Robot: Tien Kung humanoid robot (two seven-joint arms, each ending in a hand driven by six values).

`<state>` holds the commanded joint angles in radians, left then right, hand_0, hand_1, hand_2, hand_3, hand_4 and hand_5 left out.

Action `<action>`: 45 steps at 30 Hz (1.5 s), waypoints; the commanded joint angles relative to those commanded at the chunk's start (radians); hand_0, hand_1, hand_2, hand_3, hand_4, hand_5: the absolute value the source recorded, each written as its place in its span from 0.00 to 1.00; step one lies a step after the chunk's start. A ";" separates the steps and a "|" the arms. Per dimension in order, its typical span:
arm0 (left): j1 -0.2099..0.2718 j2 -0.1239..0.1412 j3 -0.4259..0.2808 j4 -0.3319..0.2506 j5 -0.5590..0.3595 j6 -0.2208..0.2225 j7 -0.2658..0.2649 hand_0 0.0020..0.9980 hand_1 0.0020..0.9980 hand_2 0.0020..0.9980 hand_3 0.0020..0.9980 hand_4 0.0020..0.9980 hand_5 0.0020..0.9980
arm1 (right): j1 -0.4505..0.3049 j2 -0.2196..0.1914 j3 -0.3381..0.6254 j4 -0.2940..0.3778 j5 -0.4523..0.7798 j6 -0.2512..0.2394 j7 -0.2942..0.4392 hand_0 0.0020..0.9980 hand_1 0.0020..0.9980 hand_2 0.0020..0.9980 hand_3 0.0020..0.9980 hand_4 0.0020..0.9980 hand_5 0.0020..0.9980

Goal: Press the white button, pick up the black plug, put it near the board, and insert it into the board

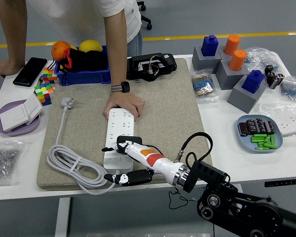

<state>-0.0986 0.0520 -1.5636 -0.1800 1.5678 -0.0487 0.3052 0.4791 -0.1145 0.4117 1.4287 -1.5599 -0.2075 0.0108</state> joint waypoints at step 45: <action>-0.034 -0.010 0.018 0.000 -0.009 -0.002 -0.002 0.65 0.64 0.64 0.69 0.58 0.03 | -0.342 -0.134 0.618 0.207 0.019 -0.013 0.131 0.91 0.86 0.80 0.79 0.83 0.59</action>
<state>-0.1330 0.0423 -1.5460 -0.1800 1.5590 -0.0509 0.3027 0.1366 -0.2490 1.0293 1.6360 -1.5413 -0.2202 0.1414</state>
